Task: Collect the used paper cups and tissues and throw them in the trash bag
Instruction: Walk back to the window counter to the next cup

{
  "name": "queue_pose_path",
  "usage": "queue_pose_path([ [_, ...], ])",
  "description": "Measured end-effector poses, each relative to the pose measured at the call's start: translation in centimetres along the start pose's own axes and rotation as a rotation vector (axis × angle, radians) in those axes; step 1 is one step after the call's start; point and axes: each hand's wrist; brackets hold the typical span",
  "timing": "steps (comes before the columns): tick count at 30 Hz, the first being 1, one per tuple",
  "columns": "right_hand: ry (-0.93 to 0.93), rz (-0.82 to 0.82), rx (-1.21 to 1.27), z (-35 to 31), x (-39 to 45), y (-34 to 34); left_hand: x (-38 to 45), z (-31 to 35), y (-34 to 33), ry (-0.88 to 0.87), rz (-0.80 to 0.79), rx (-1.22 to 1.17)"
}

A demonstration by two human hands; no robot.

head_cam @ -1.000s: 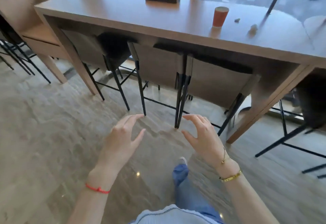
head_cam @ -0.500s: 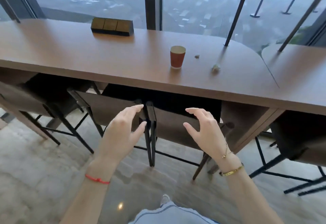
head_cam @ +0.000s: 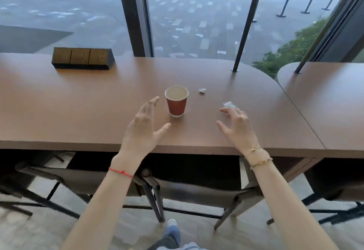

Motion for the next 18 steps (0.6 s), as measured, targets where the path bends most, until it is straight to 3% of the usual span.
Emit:
queue_pose_path([
  [7, -0.192, 0.084, -0.063, 1.6, 6.4, -2.4, 6.5, -2.7, -2.5, -0.036, -0.065, -0.033],
  [11, -0.266, 0.047, -0.113, 2.6, 7.9, -3.6, 8.2, -3.5, -3.6, -0.052, -0.103, -0.071],
  [18, -0.193, 0.123, -0.028, 2.8, 9.7, -4.1, 9.8, -3.2, -4.9, -0.065, -0.092, -0.099],
])
Point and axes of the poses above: each hand's wrist, its own x-axis towards the middle knuckle, its own y-axis out of the back of the hand, z = x × y, and after that the axes turned 8 degrees about -y, right-handed
